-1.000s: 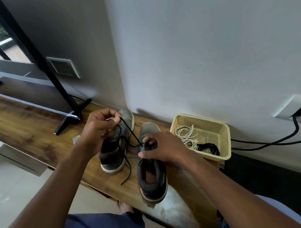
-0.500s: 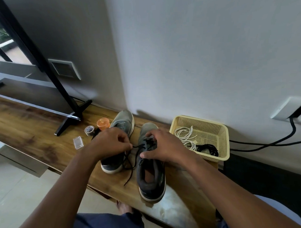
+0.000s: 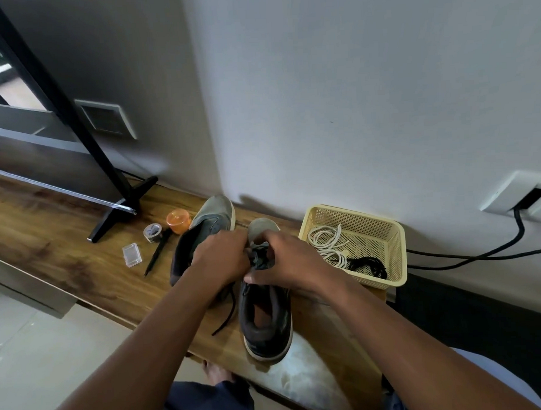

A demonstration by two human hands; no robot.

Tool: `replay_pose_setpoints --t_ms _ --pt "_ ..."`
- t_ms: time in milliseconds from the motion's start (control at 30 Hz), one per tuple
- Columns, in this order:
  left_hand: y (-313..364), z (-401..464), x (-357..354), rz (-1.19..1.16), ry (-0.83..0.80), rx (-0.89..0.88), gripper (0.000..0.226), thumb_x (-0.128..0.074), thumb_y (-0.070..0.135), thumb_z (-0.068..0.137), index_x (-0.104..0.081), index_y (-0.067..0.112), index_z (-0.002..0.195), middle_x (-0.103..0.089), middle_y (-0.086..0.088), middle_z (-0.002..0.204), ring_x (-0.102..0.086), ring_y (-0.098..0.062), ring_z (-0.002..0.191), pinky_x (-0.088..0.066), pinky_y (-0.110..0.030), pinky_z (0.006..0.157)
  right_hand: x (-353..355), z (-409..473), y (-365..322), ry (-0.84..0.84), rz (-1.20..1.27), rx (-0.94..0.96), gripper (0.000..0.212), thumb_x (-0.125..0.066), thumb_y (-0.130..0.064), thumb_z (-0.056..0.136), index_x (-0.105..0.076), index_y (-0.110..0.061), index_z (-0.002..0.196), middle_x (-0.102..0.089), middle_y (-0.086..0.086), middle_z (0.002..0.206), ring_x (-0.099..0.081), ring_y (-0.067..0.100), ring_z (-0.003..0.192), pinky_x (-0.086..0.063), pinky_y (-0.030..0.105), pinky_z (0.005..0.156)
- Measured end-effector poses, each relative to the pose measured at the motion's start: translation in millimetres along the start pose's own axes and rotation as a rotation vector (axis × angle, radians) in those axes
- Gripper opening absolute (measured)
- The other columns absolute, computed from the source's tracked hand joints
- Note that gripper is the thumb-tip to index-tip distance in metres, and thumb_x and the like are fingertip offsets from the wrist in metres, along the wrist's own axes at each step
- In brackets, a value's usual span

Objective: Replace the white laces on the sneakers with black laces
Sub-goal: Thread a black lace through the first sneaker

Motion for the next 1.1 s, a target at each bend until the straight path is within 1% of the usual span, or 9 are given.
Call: replay_pose_setpoints --t_ms 200,300,433,567,633,733,867,1000,1100 --pt "0 3 -11 -0.227 -0.034 0.006 0.035 -0.067 0.021 0.091 -0.057 0.018 0.124 -0.070 -0.006 0.116 -0.066 -0.030 0.111 -0.045 -0.033 0.081 -1 1 -2 0.009 -0.021 0.001 0.076 -0.085 -0.058 0.071 -0.054 -0.028 0.133 -0.061 -0.001 0.132 -0.060 0.021 0.117 -0.053 0.037 0.088" --pt "-6 -2 6 -0.326 0.091 0.009 0.021 -0.066 0.024 0.090 -0.070 0.026 0.111 -0.073 0.003 0.104 -0.069 -0.022 0.101 -0.055 -0.035 0.083 -1 3 -1 0.001 0.007 0.001 0.078 -0.085 -0.058 0.071 -0.055 -0.029 0.137 -0.061 -0.003 0.129 -0.060 0.020 0.117 -0.053 0.039 0.092" --pt "-3 -15 48 -0.419 0.393 -0.074 0.011 -0.067 0.031 0.093 -0.071 0.036 0.102 -0.070 0.016 0.083 -0.065 -0.002 0.079 -0.049 -0.026 0.067 -3 4 -1 0.003 0.101 0.002 0.063 -0.084 -0.056 0.074 -0.061 -0.029 0.126 -0.055 -0.012 0.104 -0.057 0.010 0.096 -0.043 0.029 0.075" --pt "8 -26 77 -0.613 0.555 -0.169 0.008 -0.070 0.034 0.094 -0.069 0.040 0.099 -0.068 0.013 0.075 -0.061 -0.004 0.064 -0.036 -0.020 0.057 9 8 -20 0.137 0.339 0.059 0.017 -0.074 -0.041 0.087 -0.069 -0.026 0.094 -0.068 -0.010 0.094 -0.062 0.002 0.084 -0.049 0.027 0.071" --pt "8 -28 85 -0.779 0.597 -0.224 0.007 -0.071 0.030 0.096 -0.071 0.037 0.097 -0.067 0.009 0.067 -0.059 -0.006 0.056 -0.039 -0.017 0.055 21 9 -30 0.176 0.510 0.065 0.020 -0.070 -0.036 0.090 -0.072 -0.017 0.086 -0.070 -0.004 0.080 -0.059 0.001 0.066 -0.048 0.030 0.067" --pt "-9 -26 94 -0.957 0.674 -0.231 0.003 -0.070 0.032 0.096 -0.073 0.031 0.094 -0.063 0.007 0.059 -0.052 -0.004 0.048 -0.041 -0.015 0.053 41 5 -43 0.186 0.775 0.107 0.026 -0.073 -0.025 0.097 -0.071 -0.009 0.077 -0.063 0.014 0.073 -0.048 0.004 0.055 -0.039 0.022 0.059" --pt "-45 -20 88 -0.966 0.670 -0.106 0.027 -0.067 0.050 0.094 -0.077 0.025 0.086 -0.073 -0.003 0.074 -0.066 -0.031 0.065 -0.054 -0.040 0.065 67 -3 -45 0.173 1.074 0.144 0.014 -0.069 -0.015 0.097 -0.075 -0.012 0.085 -0.067 0.014 0.077 -0.043 0.010 0.051 -0.030 0.017 0.042" --pt "-73 -18 73 -0.877 0.593 0.042 0.054 -0.061 0.073 0.088 -0.071 0.022 0.070 -0.059 0.000 0.054 -0.048 -0.009 0.047 -0.041 -0.029 0.058 85 -7 -37 0.214 1.164 0.104 0.017 -0.074 -0.020 0.092 -0.075 -0.002 0.094 -0.061 0.011 0.077 -0.039 0.011 0.051 -0.025 0.017 0.042" --pt "-81 -20 70 -0.823 0.589 0.103 0.072 -0.061 0.072 0.090 -0.047 0.009 0.060 -0.044 0.005 0.046 -0.037 -0.007 0.042 -0.034 -0.028 0.055 93 -11 -36 0.231 1.152 0.099 0.023 -0.078 -0.025 0.084 -0.075 -0.003 0.091 -0.059 0.011 0.075 -0.037 0.010 0.048 -0.024 0.017 0.042"
Point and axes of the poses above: each hand's wrist, its own z-axis towards the middle knuckle, its own x-axis out of the back of the hand, y = z × x, the point moved 5 cm from there along z, towards the middle knuckle
